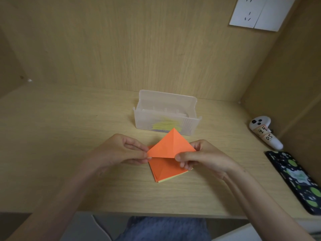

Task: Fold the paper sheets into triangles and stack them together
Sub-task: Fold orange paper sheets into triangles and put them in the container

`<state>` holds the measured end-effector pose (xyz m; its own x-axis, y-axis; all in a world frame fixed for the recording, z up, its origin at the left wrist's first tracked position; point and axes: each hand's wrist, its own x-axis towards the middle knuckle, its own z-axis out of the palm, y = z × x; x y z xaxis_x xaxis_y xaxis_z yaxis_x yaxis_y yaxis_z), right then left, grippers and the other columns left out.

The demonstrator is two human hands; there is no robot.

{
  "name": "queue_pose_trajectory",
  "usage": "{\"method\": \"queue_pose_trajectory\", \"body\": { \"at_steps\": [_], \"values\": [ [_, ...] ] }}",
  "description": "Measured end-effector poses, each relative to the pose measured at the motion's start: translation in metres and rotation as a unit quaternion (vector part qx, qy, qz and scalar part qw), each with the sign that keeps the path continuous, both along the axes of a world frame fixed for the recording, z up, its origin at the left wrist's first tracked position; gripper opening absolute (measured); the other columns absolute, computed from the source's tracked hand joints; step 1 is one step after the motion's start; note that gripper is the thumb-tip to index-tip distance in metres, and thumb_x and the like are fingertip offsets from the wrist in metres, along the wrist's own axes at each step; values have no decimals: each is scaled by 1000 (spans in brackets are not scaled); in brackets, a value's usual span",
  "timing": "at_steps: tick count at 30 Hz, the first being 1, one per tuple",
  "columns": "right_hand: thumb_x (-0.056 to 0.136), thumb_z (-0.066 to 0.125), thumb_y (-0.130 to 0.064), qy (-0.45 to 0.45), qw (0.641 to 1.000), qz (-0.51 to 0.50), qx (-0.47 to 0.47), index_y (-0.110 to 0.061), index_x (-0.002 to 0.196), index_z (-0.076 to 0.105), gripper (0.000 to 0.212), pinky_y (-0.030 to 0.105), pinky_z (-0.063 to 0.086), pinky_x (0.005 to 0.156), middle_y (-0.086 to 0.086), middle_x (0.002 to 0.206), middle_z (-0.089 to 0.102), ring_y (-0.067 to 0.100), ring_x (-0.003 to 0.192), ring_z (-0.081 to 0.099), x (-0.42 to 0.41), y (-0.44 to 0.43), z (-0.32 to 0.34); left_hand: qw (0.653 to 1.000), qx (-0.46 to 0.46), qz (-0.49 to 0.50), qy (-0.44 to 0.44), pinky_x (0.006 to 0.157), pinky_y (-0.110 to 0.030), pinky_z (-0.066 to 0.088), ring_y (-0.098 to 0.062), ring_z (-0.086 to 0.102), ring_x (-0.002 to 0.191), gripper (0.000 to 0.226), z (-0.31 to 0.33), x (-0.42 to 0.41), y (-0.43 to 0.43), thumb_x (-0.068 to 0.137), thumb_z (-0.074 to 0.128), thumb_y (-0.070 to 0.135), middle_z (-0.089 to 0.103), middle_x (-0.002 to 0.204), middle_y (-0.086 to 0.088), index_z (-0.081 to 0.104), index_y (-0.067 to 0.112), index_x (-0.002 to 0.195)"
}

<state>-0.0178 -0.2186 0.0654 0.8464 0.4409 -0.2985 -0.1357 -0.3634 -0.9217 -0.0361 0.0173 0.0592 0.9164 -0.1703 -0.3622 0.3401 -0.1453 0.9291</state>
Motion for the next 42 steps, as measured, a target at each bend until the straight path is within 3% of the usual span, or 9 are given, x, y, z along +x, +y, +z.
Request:
{"method": "queue_pose_trajectory", "body": {
  "at_steps": [17,20,27,31,35,37,39,42],
  "values": [
    [81,67,-4,5,999,-31,14,-7,66,66,15,18,48,56,3,61,66,9,53,57,-1,-4,-4,1000,-12,-18,-3,66,-20,58,-19,73,76,14,-4,3,-2,79,67,-5,74,84,-16,69,-1,92],
    [81,65,-2,0,998,-60,26,-9,64,66,18,18,48,54,5,61,66,11,53,57,0,-9,-5,1000,-5,15,-13,65,-19,57,-18,73,76,14,-7,5,4,81,64,-6,74,83,-15,68,-5,95],
    [82,65,-4,-13,989,-116,93,-6,69,66,13,18,47,49,3,62,66,10,50,56,1,-2,-10,998,-57,-21,-30,83,-23,55,-17,70,95,28,-7,0,-9,81,66,10,74,99,-8,64,10,109],
    [82,66,-6,-10,984,-127,122,-7,71,67,10,18,47,48,2,63,67,9,50,56,0,10,-13,991,-122,14,-51,79,-23,57,-16,70,95,23,-10,-3,-30,83,64,11,73,100,-7,64,3,105],
    [81,68,-9,-9,987,-111,114,-7,73,68,8,19,48,49,3,66,69,11,53,58,-1,16,-19,984,-141,86,-63,71,-22,58,-15,72,83,15,-12,-3,-44,83,66,8,75,87,-9,62,-1,94],
    [81,68,-11,-16,989,-102,111,-4,81,68,7,20,50,51,5,72,69,12,56,59,-2,16,-19,981,-146,110,-69,67,-22,58,-15,73,77,8,-11,-1,-46,84,65,6,74,80,-9,61,1,88],
    [80,69,-12,-40,986,-108,120,-2,96,66,19,22,52,55,9,82,68,14,63,61,-3,15,-20,977,-152,133,-73,63,-21,58,-15,72,71,4,-10,0,-47,86,61,4,72,77,-10,58,1,85],
    [84,64,-4,-167,970,-122,127,-19,118,58,38,26,52,78,2,104,66,10,91,63,-2,5,-21,976,-147,145,-62,59,-22,58,-15,71,63,6,-6,2,-44,89,55,-1,69,84,-14,58,-4,94]
  ]
}}
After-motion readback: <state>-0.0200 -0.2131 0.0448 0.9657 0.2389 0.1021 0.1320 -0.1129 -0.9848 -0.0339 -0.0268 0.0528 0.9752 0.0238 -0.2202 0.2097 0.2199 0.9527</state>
